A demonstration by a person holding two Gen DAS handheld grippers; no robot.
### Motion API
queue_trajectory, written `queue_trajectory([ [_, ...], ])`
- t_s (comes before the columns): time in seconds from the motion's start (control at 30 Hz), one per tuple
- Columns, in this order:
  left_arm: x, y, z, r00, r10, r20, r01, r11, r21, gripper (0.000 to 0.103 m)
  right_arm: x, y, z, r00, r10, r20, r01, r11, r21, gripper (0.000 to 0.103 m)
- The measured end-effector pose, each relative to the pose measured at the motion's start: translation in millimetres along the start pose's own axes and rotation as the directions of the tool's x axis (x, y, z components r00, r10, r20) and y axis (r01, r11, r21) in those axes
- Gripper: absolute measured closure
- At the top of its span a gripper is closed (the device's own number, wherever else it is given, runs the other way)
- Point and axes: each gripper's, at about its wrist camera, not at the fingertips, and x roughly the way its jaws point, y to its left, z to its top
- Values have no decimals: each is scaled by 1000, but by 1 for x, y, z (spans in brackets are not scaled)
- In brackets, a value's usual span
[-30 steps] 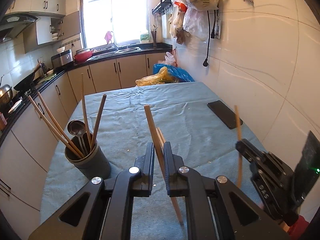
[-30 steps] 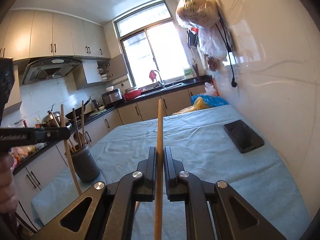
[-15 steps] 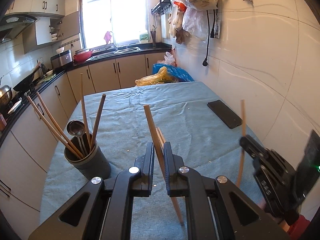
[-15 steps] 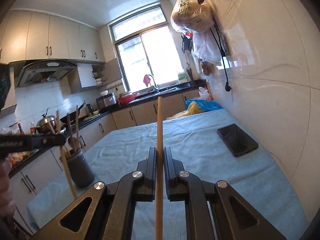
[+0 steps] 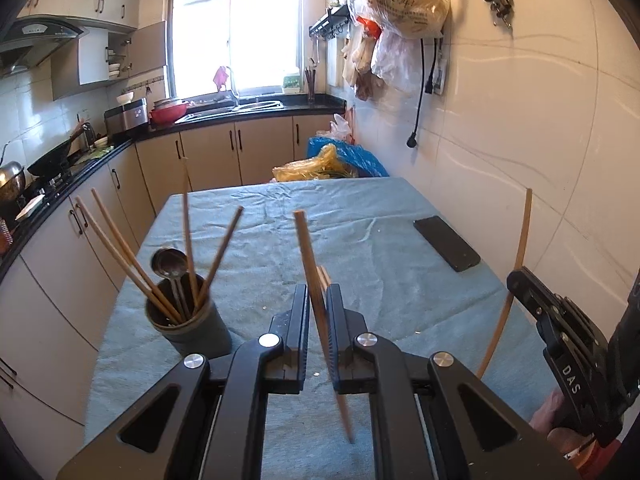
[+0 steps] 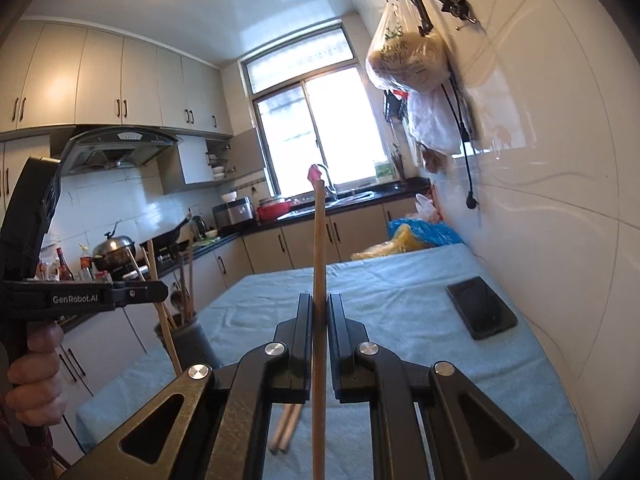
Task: Organize utensils
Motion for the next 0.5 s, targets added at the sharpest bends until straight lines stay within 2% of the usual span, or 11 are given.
queue_trajectory([
  [0.5, -29, 36, 10, 1000, 16, 26, -14, 999, -49, 97, 28, 30, 29, 996, 89, 7, -89, 996, 0, 96],
])
